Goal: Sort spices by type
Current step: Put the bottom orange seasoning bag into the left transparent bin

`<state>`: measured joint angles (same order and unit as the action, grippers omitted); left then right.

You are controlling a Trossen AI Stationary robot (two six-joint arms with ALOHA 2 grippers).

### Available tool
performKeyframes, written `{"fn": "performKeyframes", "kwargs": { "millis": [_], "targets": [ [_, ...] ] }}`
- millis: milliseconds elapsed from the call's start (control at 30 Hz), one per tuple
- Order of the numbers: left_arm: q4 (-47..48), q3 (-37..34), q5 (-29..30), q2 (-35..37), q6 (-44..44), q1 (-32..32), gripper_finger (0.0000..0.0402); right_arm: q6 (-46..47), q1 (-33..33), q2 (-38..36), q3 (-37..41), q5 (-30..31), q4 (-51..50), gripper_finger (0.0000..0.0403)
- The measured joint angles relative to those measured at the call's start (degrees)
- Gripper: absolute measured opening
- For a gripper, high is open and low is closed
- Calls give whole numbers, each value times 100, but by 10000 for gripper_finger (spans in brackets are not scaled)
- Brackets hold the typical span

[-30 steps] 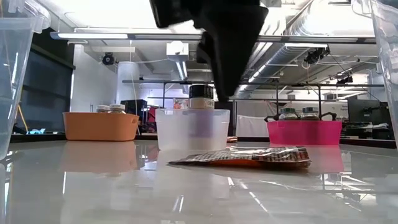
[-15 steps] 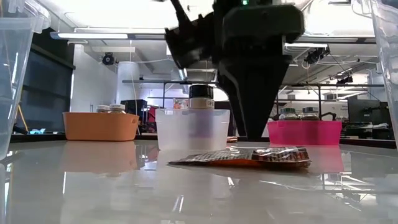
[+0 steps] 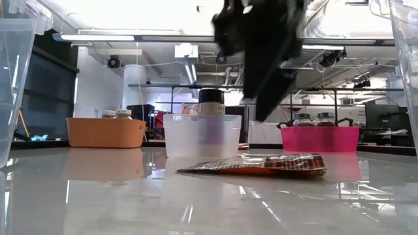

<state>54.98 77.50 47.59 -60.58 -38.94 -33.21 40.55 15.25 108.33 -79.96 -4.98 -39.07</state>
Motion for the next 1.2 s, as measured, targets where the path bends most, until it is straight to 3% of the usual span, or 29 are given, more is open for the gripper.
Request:
{"fn": "performKeyframes", "kwargs": {
  "millis": [233,800,933,1100,1200],
  "targets": [
    [-561,-376,-24,-41,-155,2,319,-480,-50,583,-455,415,95,296],
    [-562,-407,94,-54,-276,20,319,-886,357,1495,-627,964,195,284],
    [-561,-407,103,-54,-249,20,319,-556,470,1636,-634,1051,166,213],
    [-553,-407,103,-54,-172,20,319,-499,600,1570,-622,1125,170,44],
    [-552,-407,103,-52,-60,20,319,-592,616,1324,-594,964,86,26]
  ]
}}
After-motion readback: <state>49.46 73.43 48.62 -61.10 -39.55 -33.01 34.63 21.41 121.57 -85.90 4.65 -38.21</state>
